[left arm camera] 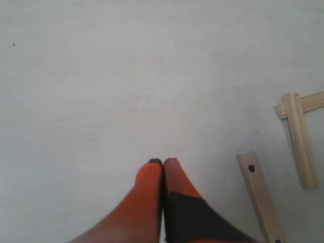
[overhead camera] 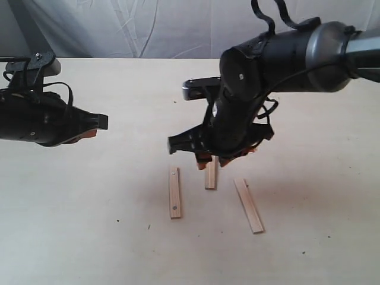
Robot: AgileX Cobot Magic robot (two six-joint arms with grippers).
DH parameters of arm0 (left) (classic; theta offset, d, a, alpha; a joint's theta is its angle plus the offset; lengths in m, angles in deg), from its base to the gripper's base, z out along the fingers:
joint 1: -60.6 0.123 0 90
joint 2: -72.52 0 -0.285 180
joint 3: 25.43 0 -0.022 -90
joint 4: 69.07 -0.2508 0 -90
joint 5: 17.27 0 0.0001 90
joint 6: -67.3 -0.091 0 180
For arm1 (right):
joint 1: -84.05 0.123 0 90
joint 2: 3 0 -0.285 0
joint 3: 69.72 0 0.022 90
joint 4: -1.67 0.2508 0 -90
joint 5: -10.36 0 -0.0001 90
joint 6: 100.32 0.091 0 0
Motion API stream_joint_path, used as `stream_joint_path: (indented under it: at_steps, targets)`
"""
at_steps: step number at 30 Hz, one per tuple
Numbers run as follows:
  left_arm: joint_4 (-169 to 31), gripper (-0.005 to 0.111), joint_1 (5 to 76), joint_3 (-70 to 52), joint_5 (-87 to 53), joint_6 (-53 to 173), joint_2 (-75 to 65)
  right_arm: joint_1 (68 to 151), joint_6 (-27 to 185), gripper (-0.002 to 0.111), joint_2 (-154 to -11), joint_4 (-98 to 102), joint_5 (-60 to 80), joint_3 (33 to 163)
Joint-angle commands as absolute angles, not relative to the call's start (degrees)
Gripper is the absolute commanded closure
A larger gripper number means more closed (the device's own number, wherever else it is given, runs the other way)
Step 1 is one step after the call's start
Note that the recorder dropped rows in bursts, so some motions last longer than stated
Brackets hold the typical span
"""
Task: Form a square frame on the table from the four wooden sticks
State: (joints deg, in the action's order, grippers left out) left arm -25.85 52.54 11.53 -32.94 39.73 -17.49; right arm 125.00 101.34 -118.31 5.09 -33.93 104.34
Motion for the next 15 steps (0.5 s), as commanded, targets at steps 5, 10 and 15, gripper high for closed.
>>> stream_joint_path:
  at_steps: [5, 10, 15]
  targets:
    - [-23.41, 0.107, 55.09, 11.81, -28.73, 40.28, -16.95, 130.52, 102.79, 0.066, -125.99, 7.76, -32.72, 108.42]
    - [-22.47, 0.107, 56.6, 11.81, -28.73, 40.55, -16.95, 131.46, 104.08, 0.066, -129.62, 8.39, -31.17, 111.35]
    - [-22.2, 0.107, 56.6, 11.81, -29.18, 40.55, -16.95, 131.46, 104.08, 0.066, -132.98, 8.04, -32.07, 111.68]
